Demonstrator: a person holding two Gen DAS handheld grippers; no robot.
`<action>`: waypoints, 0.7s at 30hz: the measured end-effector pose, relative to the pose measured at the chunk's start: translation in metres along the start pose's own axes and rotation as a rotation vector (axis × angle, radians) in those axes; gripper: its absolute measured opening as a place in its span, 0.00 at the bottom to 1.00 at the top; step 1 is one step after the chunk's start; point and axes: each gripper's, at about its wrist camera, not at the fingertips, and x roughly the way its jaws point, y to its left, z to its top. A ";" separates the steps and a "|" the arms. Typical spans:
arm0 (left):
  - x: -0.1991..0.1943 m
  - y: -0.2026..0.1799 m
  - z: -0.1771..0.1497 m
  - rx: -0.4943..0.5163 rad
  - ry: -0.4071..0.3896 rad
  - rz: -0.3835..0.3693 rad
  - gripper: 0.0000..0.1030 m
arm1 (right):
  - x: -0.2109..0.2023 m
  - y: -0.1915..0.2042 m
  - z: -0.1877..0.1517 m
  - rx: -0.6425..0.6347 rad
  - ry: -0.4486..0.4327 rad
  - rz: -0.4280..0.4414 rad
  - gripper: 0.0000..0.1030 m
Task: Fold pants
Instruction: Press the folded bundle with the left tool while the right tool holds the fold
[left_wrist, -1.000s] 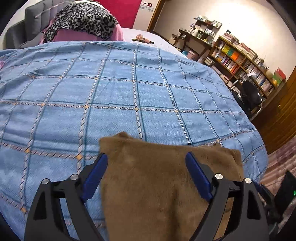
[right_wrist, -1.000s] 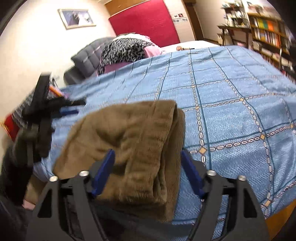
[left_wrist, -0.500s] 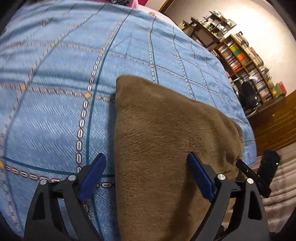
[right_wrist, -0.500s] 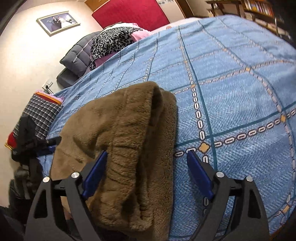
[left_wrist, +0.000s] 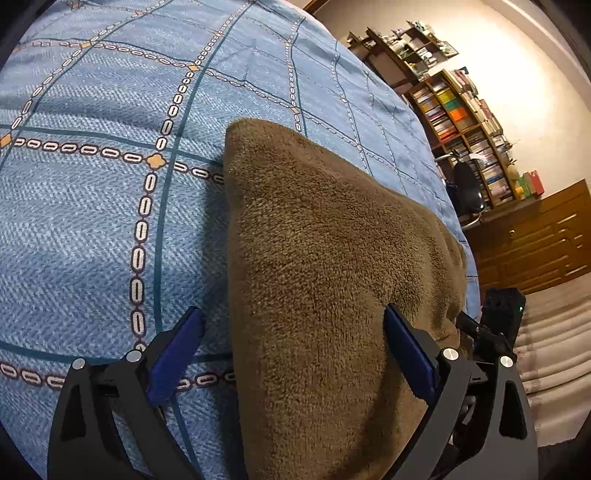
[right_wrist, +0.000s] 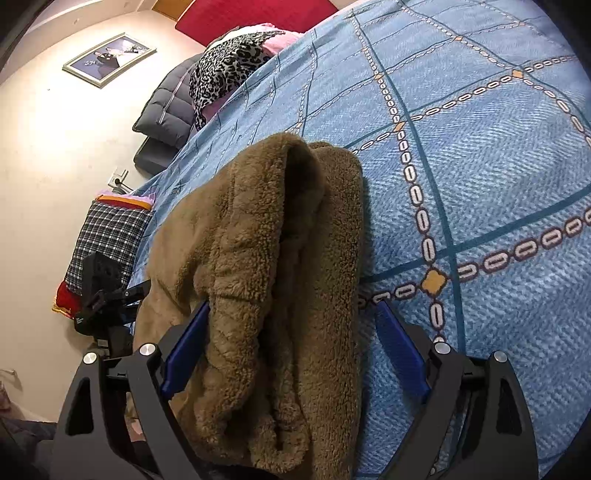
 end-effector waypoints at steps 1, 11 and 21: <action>0.001 0.000 0.002 0.005 0.001 -0.001 0.92 | 0.002 0.001 0.001 -0.003 0.008 0.002 0.87; 0.010 -0.017 -0.005 0.106 0.071 -0.049 0.88 | 0.017 0.017 0.006 -0.046 0.045 -0.017 0.84; 0.007 -0.020 -0.012 0.075 0.014 -0.069 0.70 | 0.015 0.016 0.003 -0.036 0.034 0.015 0.62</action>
